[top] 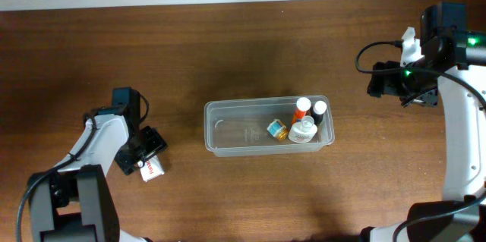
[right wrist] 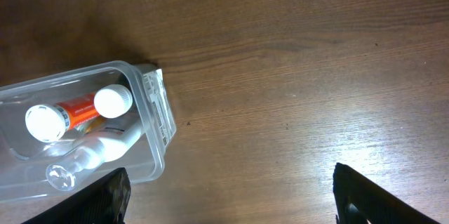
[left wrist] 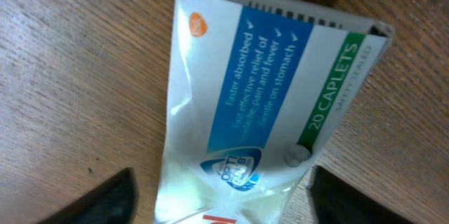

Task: Pack container
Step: 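Grasp the white Panadol box with the left gripper and lift it, then lower the Panadol box into the container's left side and release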

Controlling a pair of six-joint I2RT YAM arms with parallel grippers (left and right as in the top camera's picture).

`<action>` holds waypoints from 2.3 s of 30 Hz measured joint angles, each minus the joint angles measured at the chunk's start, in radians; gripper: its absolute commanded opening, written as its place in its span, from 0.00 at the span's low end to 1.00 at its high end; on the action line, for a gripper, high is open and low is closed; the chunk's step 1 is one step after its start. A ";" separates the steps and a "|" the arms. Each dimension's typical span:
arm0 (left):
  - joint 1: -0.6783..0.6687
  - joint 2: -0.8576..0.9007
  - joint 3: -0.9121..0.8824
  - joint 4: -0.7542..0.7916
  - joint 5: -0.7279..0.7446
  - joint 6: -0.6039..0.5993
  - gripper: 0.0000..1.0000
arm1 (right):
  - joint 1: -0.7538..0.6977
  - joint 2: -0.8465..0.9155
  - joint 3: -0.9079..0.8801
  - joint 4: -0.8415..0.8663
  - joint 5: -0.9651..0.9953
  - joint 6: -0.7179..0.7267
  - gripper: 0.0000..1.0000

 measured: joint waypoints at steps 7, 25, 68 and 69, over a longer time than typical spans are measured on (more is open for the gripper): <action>0.000 0.000 0.000 -0.004 0.003 0.000 0.52 | 0.000 0.000 0.000 0.000 0.000 0.000 0.84; -0.395 -0.385 0.250 0.116 -0.002 0.451 0.49 | 0.000 0.000 0.000 0.001 0.000 0.000 0.84; -0.215 0.179 0.250 0.154 0.127 0.937 0.37 | 0.000 0.000 0.000 0.005 0.000 0.000 0.84; -0.215 0.179 0.250 0.152 0.127 0.935 0.34 | 0.000 0.000 0.000 0.005 0.000 0.000 0.84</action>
